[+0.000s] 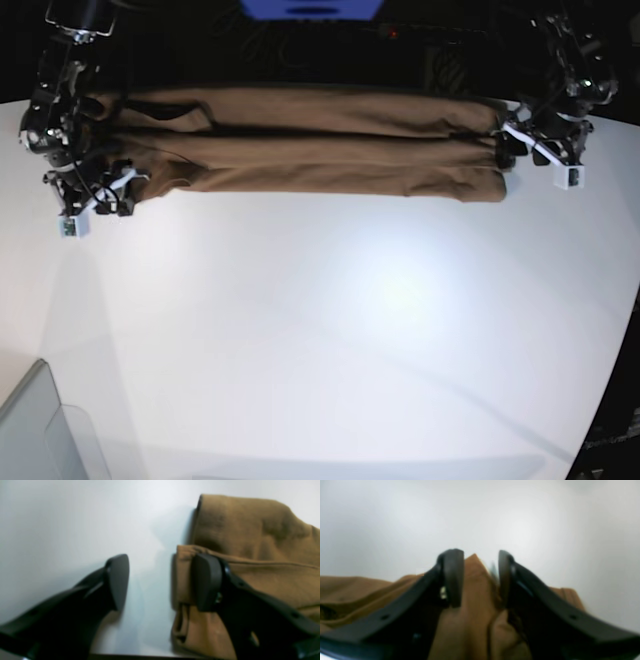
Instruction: Layout the t-shirt on the table in an organized manner, then fold the t-shirt properly
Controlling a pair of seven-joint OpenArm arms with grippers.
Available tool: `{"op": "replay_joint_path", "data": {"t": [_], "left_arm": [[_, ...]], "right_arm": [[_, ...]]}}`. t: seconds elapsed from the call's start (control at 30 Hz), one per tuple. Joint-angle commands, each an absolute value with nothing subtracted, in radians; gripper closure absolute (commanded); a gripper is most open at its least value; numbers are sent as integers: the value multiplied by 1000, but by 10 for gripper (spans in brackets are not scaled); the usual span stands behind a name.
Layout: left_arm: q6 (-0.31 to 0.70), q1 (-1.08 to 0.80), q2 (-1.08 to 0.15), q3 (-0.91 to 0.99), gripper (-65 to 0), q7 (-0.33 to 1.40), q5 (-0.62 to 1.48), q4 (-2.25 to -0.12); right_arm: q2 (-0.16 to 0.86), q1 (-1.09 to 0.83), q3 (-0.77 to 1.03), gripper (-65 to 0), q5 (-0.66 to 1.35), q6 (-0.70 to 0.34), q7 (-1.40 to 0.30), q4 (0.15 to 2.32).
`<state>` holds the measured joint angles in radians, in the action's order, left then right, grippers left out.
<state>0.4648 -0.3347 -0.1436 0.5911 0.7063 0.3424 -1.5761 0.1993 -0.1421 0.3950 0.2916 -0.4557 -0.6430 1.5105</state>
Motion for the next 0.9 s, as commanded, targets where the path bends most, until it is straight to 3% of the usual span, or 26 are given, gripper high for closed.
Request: {"op": "replay_joint_path", "data": {"t": [0.0, 0.67, 0.77, 0.87], "left_arm": [[467, -335, -151, 593, -394, 710, 348, -1587], [467, -332, -150, 593, -394, 710, 348, -1586], [467, -332, -150, 593, -394, 710, 348, -1584], [467, -332, -150, 593, -394, 710, 348, -1584]], "right_arm": [[213, -133, 398, -273, 305, -460, -621, 1524], [213, -111, 318, -270, 305, -460, -616, 1469], [213, -111, 326, -229, 305, -460, -616, 1469], [216, -111, 328, -123, 305, -460, -616, 1469]]}}
